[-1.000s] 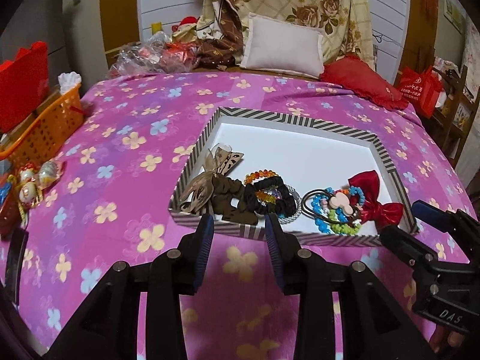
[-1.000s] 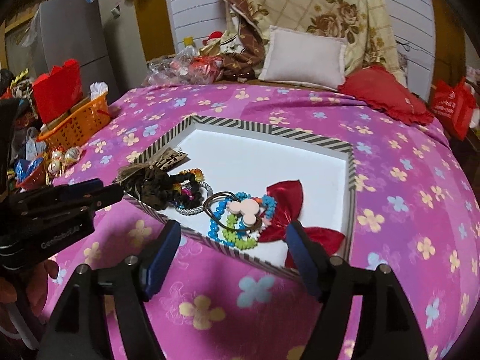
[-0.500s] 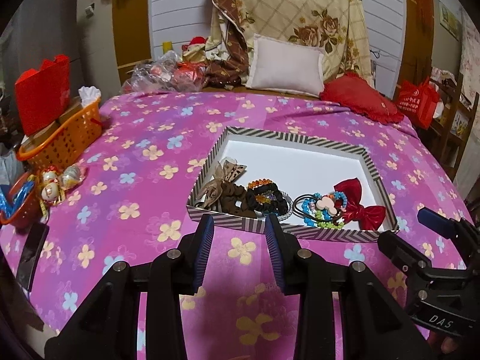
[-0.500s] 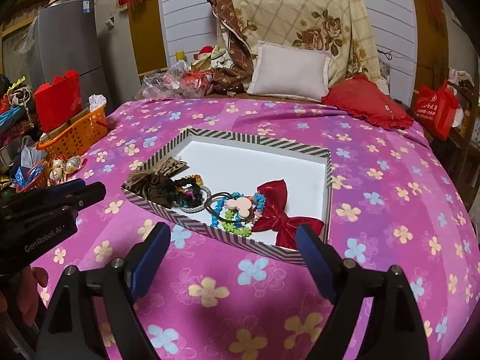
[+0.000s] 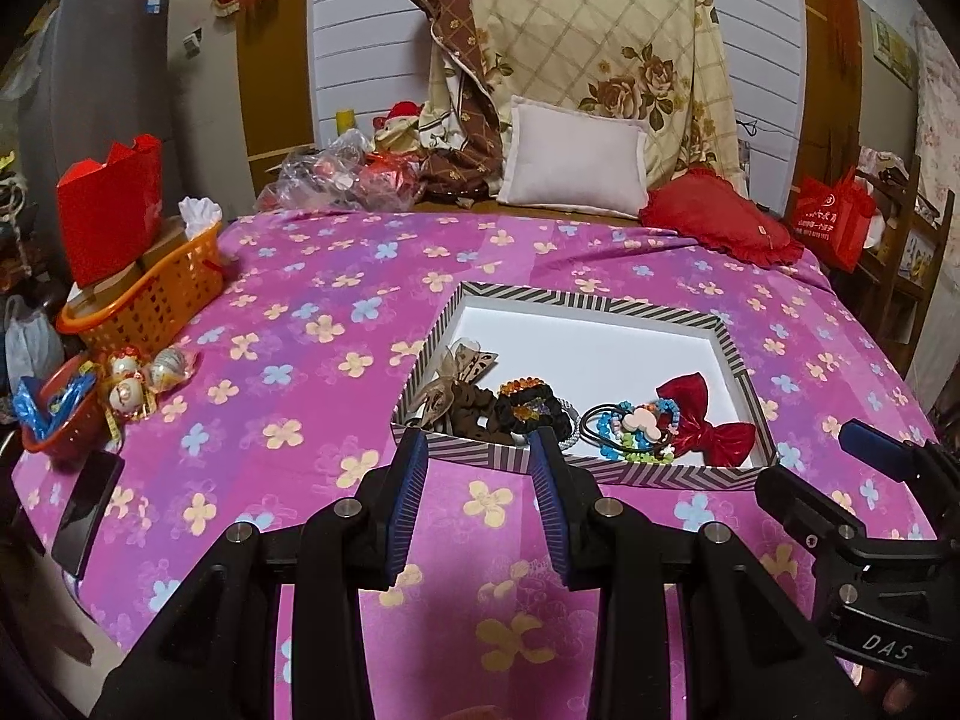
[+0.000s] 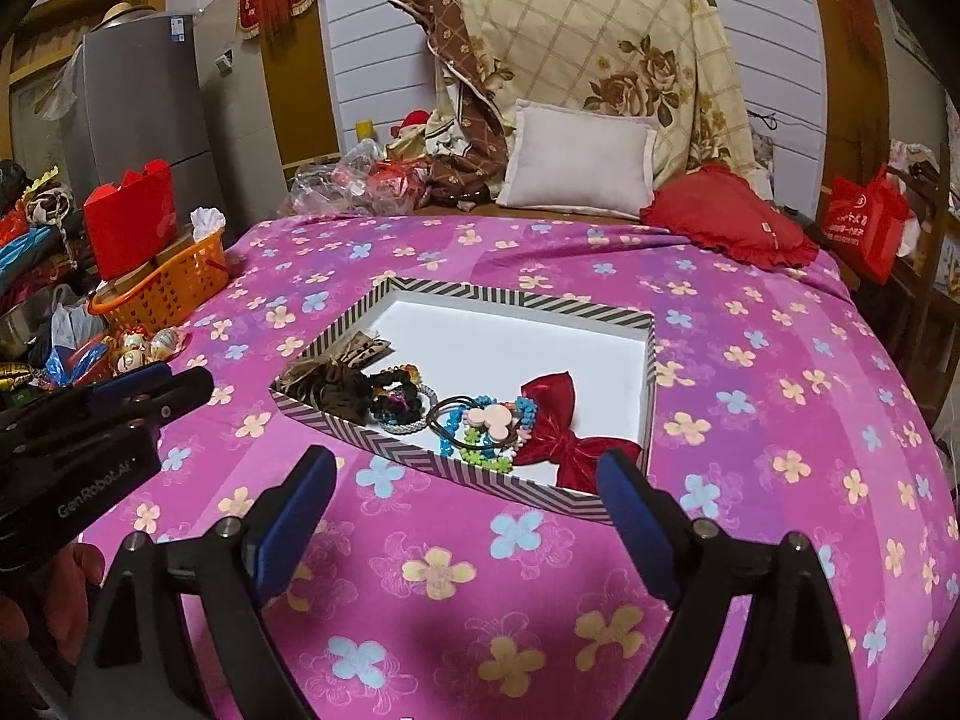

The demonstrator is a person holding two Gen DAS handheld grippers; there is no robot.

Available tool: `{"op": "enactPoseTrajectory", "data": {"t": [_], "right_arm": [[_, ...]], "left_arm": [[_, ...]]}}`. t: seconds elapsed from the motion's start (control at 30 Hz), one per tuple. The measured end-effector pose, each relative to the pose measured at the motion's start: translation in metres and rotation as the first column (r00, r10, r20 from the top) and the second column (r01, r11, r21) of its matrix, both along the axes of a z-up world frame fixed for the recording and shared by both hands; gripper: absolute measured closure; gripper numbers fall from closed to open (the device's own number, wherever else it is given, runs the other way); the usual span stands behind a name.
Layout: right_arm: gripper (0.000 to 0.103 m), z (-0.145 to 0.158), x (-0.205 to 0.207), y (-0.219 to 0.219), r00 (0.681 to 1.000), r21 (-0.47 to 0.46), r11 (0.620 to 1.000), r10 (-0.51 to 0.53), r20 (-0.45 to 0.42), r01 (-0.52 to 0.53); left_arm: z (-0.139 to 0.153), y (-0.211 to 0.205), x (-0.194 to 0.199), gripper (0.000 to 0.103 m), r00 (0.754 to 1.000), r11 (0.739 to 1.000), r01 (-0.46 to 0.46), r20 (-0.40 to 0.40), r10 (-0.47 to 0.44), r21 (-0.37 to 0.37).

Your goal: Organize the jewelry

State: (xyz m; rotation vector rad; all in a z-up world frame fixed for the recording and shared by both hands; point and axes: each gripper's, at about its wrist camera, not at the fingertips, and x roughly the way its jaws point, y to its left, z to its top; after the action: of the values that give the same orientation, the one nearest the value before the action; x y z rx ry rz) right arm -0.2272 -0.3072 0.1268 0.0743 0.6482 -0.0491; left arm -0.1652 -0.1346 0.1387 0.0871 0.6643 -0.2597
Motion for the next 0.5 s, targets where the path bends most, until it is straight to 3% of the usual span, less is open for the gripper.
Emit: {"op": "enactPoseTrajectory", "data": {"t": [0.5], "right_arm": [[0.010, -0.0004, 0.0005, 0.0011, 1.000, -0.025, 1.000, -0.007, -0.014, 0.006]], "left_arm": [[0.0023, 0.0002, -0.0029, 0.076, 1.000, 1.000, -0.003, 0.007, 0.003, 0.012]]}}
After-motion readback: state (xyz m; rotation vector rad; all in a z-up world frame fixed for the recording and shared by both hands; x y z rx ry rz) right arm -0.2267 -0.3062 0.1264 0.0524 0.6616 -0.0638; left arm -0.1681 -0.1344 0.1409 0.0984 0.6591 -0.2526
